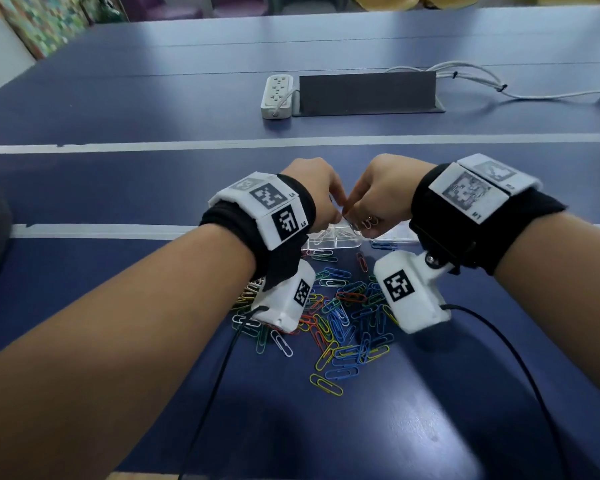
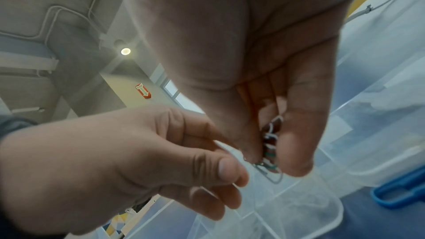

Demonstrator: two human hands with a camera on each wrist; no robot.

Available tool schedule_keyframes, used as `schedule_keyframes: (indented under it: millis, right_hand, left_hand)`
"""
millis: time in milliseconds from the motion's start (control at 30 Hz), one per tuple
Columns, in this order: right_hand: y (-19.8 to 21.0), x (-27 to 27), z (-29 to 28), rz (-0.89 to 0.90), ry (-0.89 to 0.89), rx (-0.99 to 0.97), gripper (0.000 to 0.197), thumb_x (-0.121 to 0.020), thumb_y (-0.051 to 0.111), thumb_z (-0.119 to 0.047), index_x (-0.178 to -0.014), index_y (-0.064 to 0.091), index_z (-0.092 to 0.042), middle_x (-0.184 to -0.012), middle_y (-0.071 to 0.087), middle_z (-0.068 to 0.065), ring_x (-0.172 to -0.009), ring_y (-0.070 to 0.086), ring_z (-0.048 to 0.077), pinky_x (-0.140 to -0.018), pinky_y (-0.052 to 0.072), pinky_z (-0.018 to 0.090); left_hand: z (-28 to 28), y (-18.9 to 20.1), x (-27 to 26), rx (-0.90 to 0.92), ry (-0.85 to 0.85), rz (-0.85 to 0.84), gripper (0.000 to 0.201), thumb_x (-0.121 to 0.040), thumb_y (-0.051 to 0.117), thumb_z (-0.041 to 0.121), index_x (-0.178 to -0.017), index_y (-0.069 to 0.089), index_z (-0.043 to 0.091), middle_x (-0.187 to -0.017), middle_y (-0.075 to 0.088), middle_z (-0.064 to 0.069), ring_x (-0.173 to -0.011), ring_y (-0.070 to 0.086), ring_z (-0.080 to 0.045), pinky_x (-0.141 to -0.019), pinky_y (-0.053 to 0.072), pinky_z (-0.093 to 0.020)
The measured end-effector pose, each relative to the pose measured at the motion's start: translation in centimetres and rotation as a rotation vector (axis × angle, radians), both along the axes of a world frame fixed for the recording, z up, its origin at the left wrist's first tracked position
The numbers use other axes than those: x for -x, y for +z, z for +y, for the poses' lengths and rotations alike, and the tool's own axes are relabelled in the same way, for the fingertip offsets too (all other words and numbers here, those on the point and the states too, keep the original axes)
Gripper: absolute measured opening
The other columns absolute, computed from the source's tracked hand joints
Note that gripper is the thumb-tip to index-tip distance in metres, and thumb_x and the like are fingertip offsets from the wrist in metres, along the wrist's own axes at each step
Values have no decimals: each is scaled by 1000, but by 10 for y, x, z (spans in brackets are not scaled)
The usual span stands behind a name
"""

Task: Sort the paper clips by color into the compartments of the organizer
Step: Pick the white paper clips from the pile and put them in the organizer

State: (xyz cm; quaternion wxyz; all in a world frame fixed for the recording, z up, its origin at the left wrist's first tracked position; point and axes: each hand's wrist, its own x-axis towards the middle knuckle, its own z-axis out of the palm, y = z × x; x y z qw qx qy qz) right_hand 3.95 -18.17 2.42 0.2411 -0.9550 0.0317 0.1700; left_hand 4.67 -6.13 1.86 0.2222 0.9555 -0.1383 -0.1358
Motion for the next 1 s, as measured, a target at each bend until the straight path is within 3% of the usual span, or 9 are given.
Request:
schedule_keyframes:
  millis: [167,233,333,467,667,767,833,900,1000]
  right_hand:
    - [1,-1,-2,29,-44,-61,13,-73,68,-8,-82,77,-9,-67,67,9,-52,60,18,-79,59,35]
    - [0,-2,-1,35,-55,-74,13,-74,67,-7,-83,76,-5,-68,68,10,-53,61,20,-77,60,36]
    - [-3,-4,1,22,-50,-34,21,-72,65,-7,-88,76,-1,-71,67,11,-59,57,22,-83,58,45]
    - [-4,-6,5,-10,-45,29,26,-72,65,-8,-95,73,0,-68,57,7,-64,48,15,-89,54,48]
    - [-6,-3,3,-2,-37,-2,25,-72,65,-11,-92,75,0,-67,64,8,-62,54,18,-87,56,40]
    - [-5,-2,0,2,-36,-38,23,-74,70,-16,-89,75,-1,-67,66,9,-61,58,18,-86,57,41]
    - [-4,-2,-1,4,-38,-64,19,-75,70,-16,-87,76,-2,-67,66,9,-61,60,19,-86,57,41]
    - [-4,-1,-1,9,-29,-78,18,-74,70,-16,-85,76,-4,-67,67,9,-61,61,19,-86,57,42]
    - [-4,0,1,9,-28,-101,17,-74,71,-18,-85,77,-6,-69,69,9,-59,63,19,-84,58,40]
  left_hand:
    - [6,-2,-4,-60,9,-31,16,-81,66,16,-96,71,18,-77,63,0,-74,61,-17,-76,50,-24]
    - [8,-4,-6,-141,-5,-59,14,-81,66,16,-93,73,17,-82,64,0,-80,60,-18,-73,45,-24]
    - [5,-9,-9,-272,-33,-75,16,-80,63,17,-93,72,11,-94,71,-8,-91,66,-29,-75,51,-30]
    - [1,-14,-9,-391,-77,-102,24,-76,72,30,-90,70,11,-96,70,-11,-89,66,-32,-73,51,-33]
    - [-9,-13,-5,-416,-112,-123,26,-86,61,19,-107,63,4,-113,61,-16,-103,60,-37,-71,39,-34]
    - [-5,-14,-8,-403,-124,-84,24,-78,68,24,-95,68,7,-96,67,-13,-88,64,-34,-73,49,-33]
    - [-3,-13,-8,-396,-108,-58,23,-75,71,28,-88,70,9,-89,69,-10,-87,67,-31,-75,54,-33]
    - [0,-11,-8,-384,-87,-36,26,-76,70,29,-92,71,9,-88,70,-8,-88,66,-27,-73,52,-31]
    - [7,-5,-7,-283,-59,-31,18,-77,68,31,-85,72,15,-64,60,3,-71,58,-19,-63,43,-26]
